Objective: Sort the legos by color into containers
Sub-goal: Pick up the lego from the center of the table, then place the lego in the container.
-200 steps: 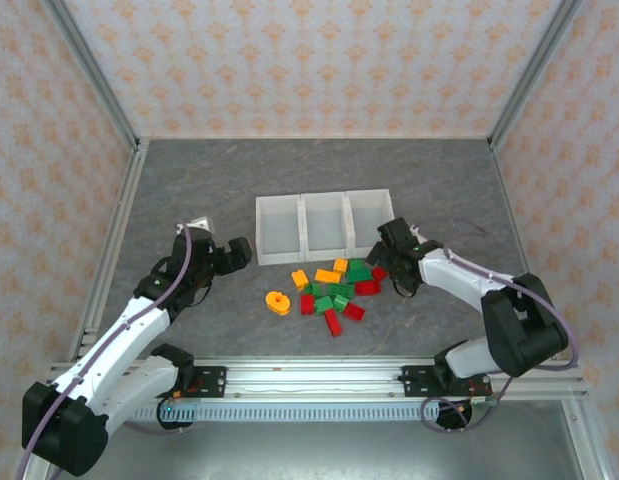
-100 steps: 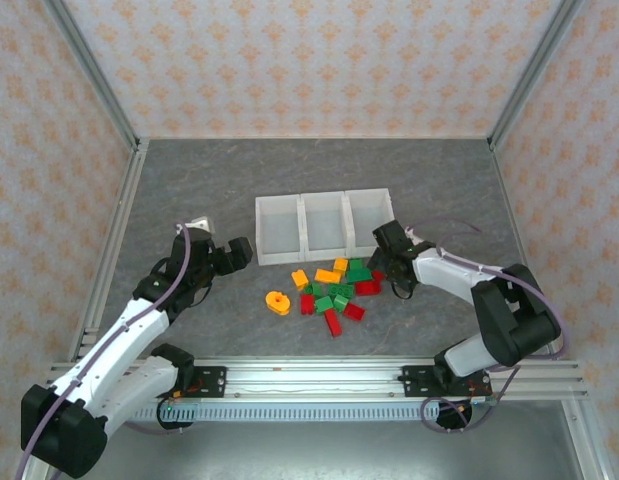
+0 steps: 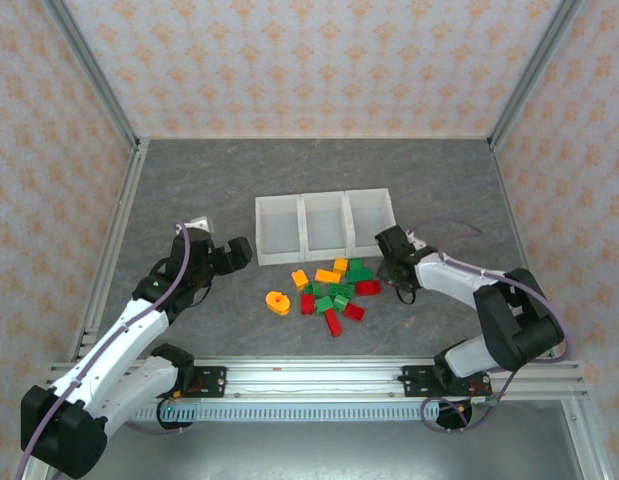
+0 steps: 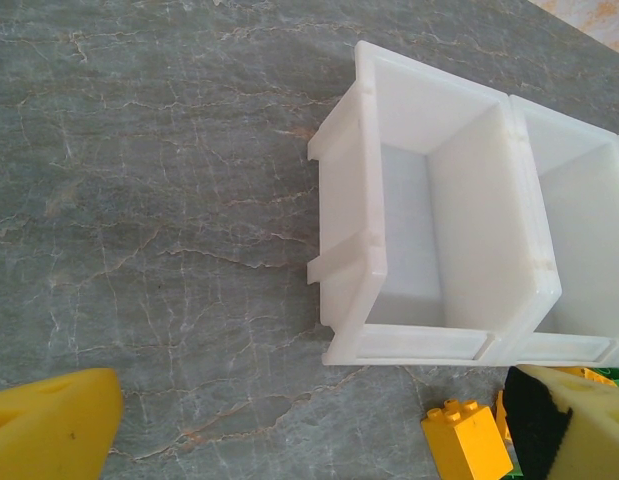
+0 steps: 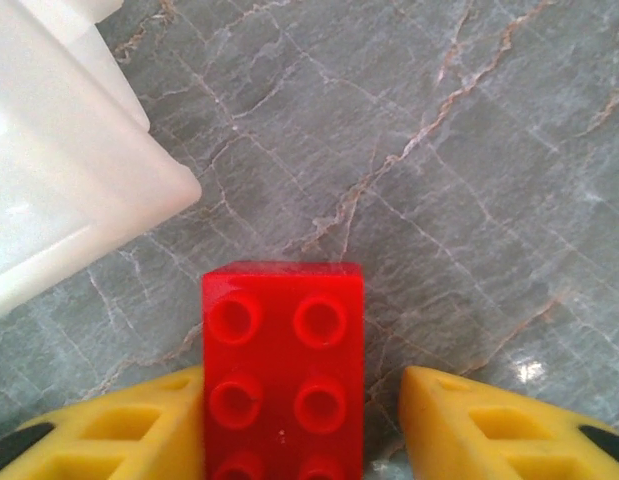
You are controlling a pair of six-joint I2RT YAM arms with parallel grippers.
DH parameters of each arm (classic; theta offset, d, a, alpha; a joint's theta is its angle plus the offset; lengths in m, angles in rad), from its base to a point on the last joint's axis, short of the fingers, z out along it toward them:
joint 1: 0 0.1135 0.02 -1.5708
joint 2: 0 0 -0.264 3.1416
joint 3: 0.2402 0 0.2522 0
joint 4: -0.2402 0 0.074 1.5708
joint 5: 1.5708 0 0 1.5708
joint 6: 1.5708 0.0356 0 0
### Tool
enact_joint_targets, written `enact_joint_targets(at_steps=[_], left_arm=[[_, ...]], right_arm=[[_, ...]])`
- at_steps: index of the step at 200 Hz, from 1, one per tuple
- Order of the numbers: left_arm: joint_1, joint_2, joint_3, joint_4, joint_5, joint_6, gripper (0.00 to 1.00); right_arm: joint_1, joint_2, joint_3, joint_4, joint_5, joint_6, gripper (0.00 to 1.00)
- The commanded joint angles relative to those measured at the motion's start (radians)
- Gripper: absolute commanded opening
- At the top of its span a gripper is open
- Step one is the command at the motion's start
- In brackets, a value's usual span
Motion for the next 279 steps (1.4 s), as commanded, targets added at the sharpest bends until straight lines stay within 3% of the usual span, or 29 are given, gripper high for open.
enact_joint_targets(at_steps=[1, 59, 119, 157, 186, 279], left_arm=[[-0.007, 0.000, -0.003, 0.014, 0.016, 0.000, 0.99], [-0.011, -0.006, -0.004, 0.018, 0.039, 0.005, 0.99], [-0.016, -0.013, 0.008, -0.002, 0.030, 0.005, 0.99], [-0.019, -0.019, 0.065, -0.089, 0.030, 0.012, 0.99], [-0.021, -0.048, 0.128, -0.194, 0.014, 0.047, 0.99], [-0.029, -0.134, 0.103, -0.174, 0.071, 0.094, 0.99]], right_arm=[[-0.001, -0.007, -0.035, 0.037, 0.002, -0.023, 0.44], [-0.001, -0.170, -0.016, -0.006, -0.039, -0.050, 0.27], [-0.002, -0.336, 0.134, 0.013, -0.014, -0.218, 0.21], [-0.009, -0.237, 0.280, 0.058, 0.020, -0.410, 0.19], [-0.024, -0.110, 0.375, 0.058, -0.047, -0.520, 0.19], [-0.046, 0.163, 0.522, 0.065, -0.202, -0.623, 0.23]])
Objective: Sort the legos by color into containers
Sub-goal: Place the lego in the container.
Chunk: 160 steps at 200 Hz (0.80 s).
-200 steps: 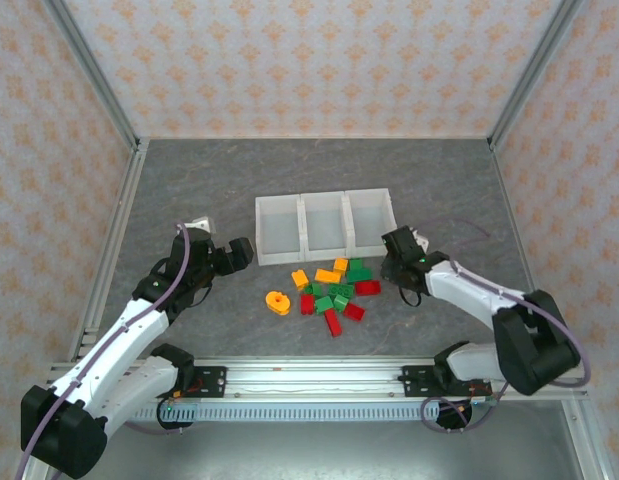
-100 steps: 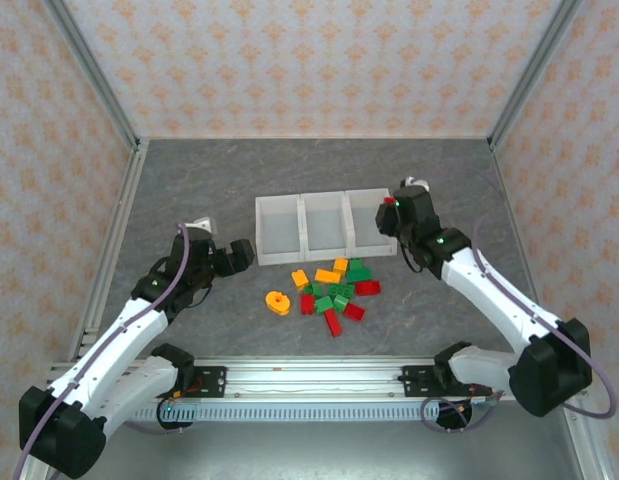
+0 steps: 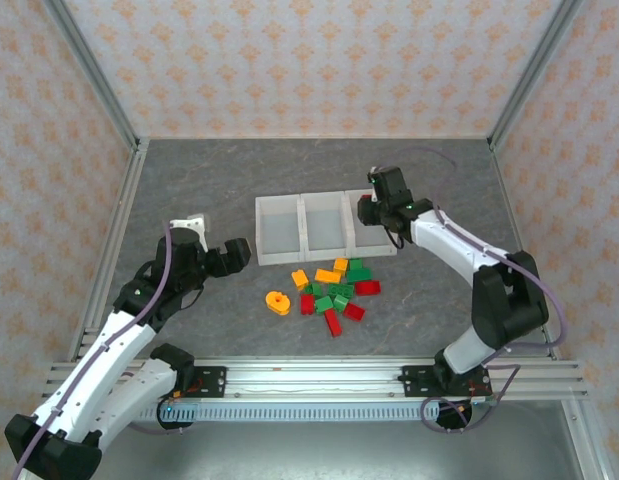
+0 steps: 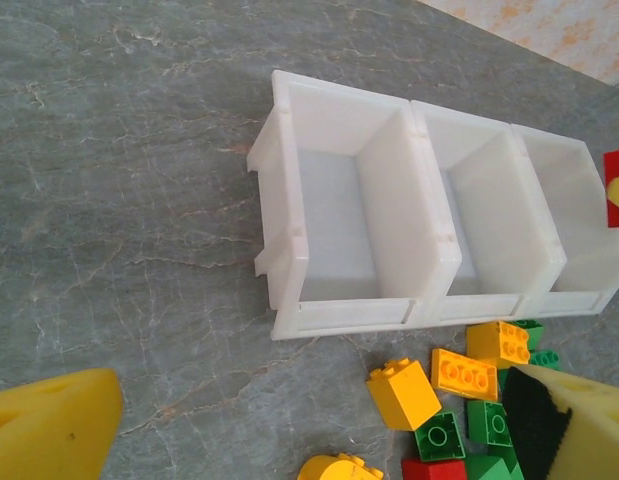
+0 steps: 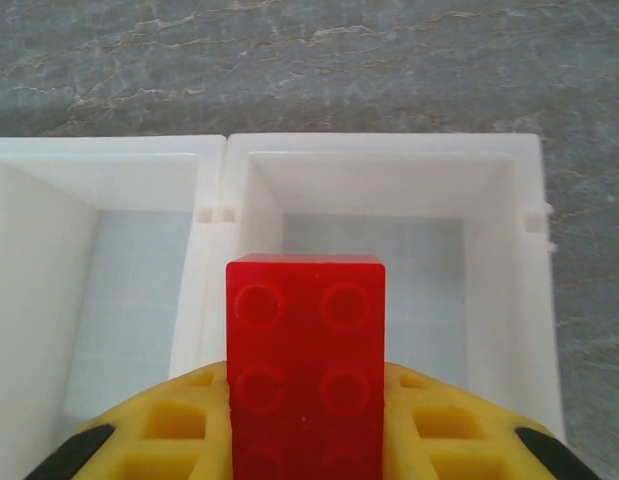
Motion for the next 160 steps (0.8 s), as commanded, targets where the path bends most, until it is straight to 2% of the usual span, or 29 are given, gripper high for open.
enact_joint_targets(at_steps=[1, 50, 93, 111, 139, 160], left_arm=[[-0.004, -0.020, -0.010, -0.011, 0.017, 0.030, 0.99], [-0.005, -0.046, -0.024, 0.014, 0.038, 0.047, 0.99], [-0.005, -0.049, -0.027, 0.017, 0.037, 0.046, 0.99], [-0.005, -0.045, -0.026, 0.018, 0.038, 0.046, 0.99], [-0.006, -0.043, -0.030, 0.028, 0.046, 0.046, 0.99], [-0.006, -0.043, -0.032, 0.031, 0.049, 0.047, 0.99]], right_arm=[[-0.005, 0.021, 0.054, -0.002, -0.036, -0.032, 0.23], [-0.006, 0.087, 0.098, -0.069, -0.004, -0.032, 0.32], [-0.006, 0.047, 0.083, -0.107, 0.021, 0.018, 0.67], [-0.007, -0.002, 0.070, -0.129, 0.006, 0.056, 0.77], [-0.007, -0.091, 0.057, -0.204, -0.012, 0.090, 0.81], [-0.004, -0.171, 0.025, -0.259, -0.079, 0.099, 0.81]])
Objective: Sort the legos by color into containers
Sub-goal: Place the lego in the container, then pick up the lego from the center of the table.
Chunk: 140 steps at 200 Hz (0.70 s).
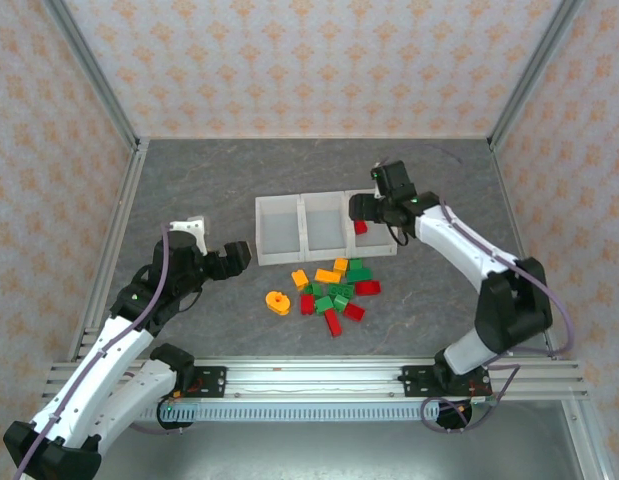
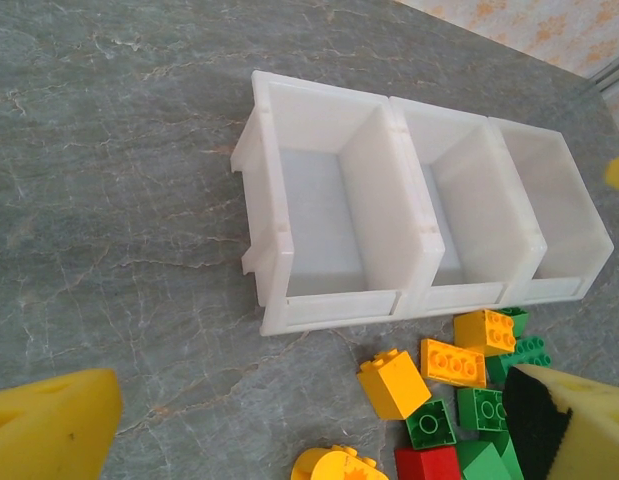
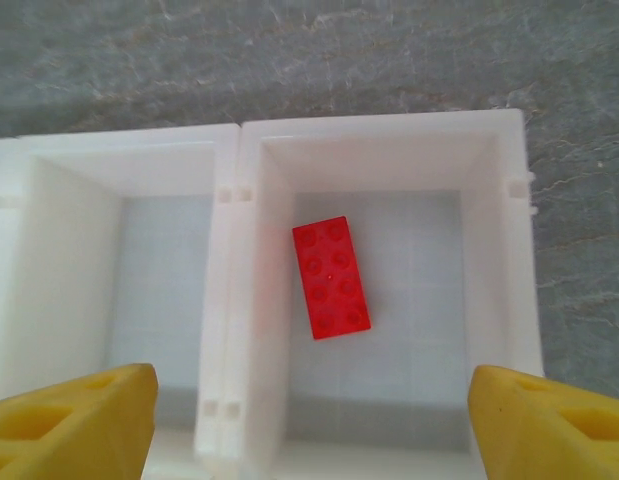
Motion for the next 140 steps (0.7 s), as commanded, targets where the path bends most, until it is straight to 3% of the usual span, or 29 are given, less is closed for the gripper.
enact_joint_targets(at_steps=[1, 76, 94, 140], left_arm=[[-0.005, -0.007, -0.019, 0.031, 0.019, 0.021, 0.99], [-0.004, -0.002, -0.021, 0.038, 0.035, 0.030, 0.99], [-0.005, -0.004, -0.025, 0.047, 0.061, 0.036, 0.99], [-0.004, -0.025, -0.031, 0.059, 0.093, 0.044, 0.99]], right_arm=[[-0.005, -0.107, -0.039, -0.095, -0.058, 0.038, 0.81], [0.053, -0.253, -0.275, -0.218, -0.130, 0.230, 0.93], [0.069, -0.248, -0.334, -0.211, -0.183, 0.235, 1.00], [0.128, -0.186, -0.383, -0.203, -0.163, 0.244, 1.00]])
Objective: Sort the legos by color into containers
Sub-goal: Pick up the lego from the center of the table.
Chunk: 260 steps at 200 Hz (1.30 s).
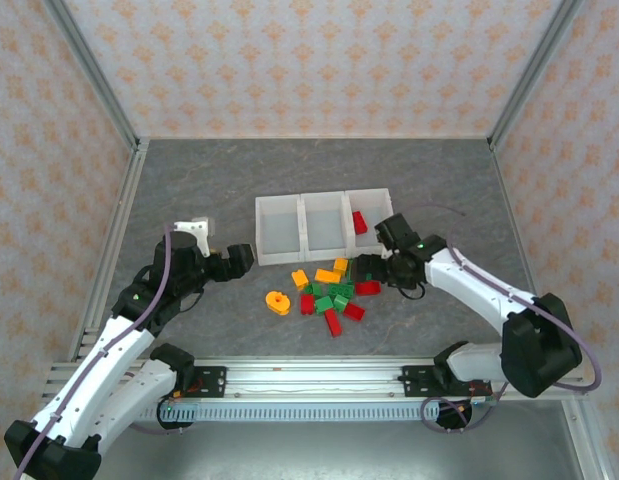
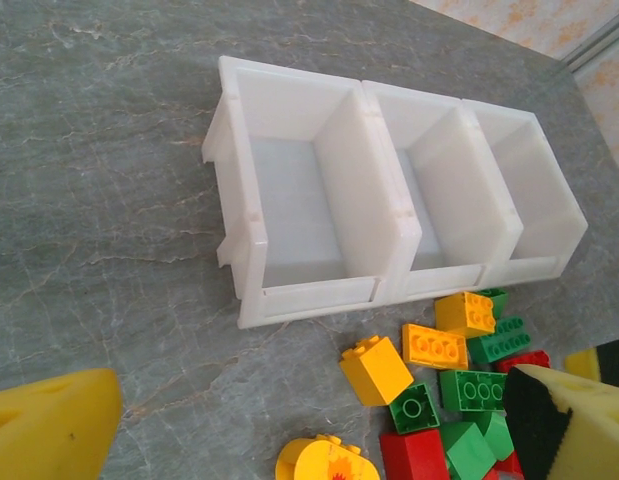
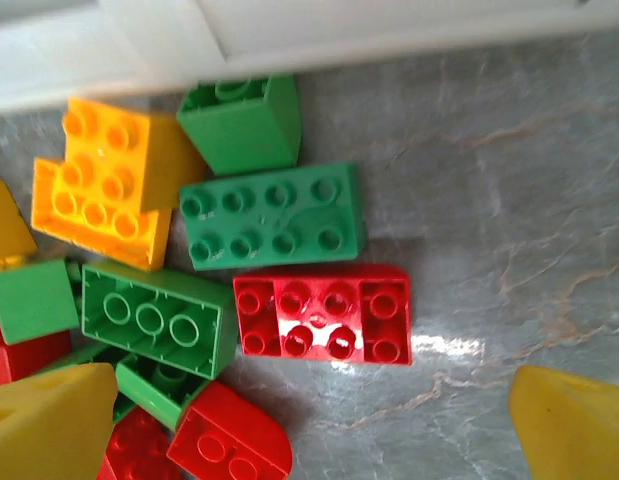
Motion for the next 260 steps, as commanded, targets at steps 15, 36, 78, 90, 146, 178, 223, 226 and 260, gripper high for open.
enact_joint_targets(at_steps=[15, 36, 78, 90, 146, 178, 223, 226, 260], left_arm=[[-0.005, -0.032, -0.016, 0.036, 0.030, 0.024, 0.99], [-0.004, -0.038, -0.019, 0.041, 0.034, 0.023, 0.99], [-0.004, -0.035, -0.020, 0.045, 0.044, 0.024, 0.99], [-0.005, -0.035, -0.020, 0.045, 0.044, 0.024, 0.99], [-0.006, -0.032, -0.021, 0.048, 0.052, 0.024, 0.99], [-0.005, -0.033, -0.021, 0.047, 0.051, 0.026, 0.99], [-0.004, -0.035, -0.022, 0.047, 0.053, 0.025, 0.99], [-0.005, -0.035, -0.021, 0.048, 0.053, 0.025, 0.99], [-0.005, -0.038, -0.023, 0.047, 0.055, 0.025, 0.99]], right_arm=[[0.027, 0.053, -0.019, -0.010, 0.034, 0.018, 1.00], [0.039, 0.088, -0.021, -0.016, 0.069, 0.014, 0.98], [0.081, 0.136, -0.012, -0.015, 0.096, 0.016, 0.97], [0.089, 0.150, -0.013, -0.011, 0.104, 0.016, 0.96], [0.088, 0.211, -0.011, 0.017, 0.175, 0.021, 0.89], [0.089, 0.247, 0.002, 0.042, 0.205, 0.024, 0.85], [0.089, 0.292, 0.040, 0.048, 0.241, 0.022, 0.80], [0.089, 0.294, 0.043, 0.048, 0.243, 0.022, 0.80], [0.089, 0.310, 0.054, 0.052, 0.255, 0.013, 0.74]])
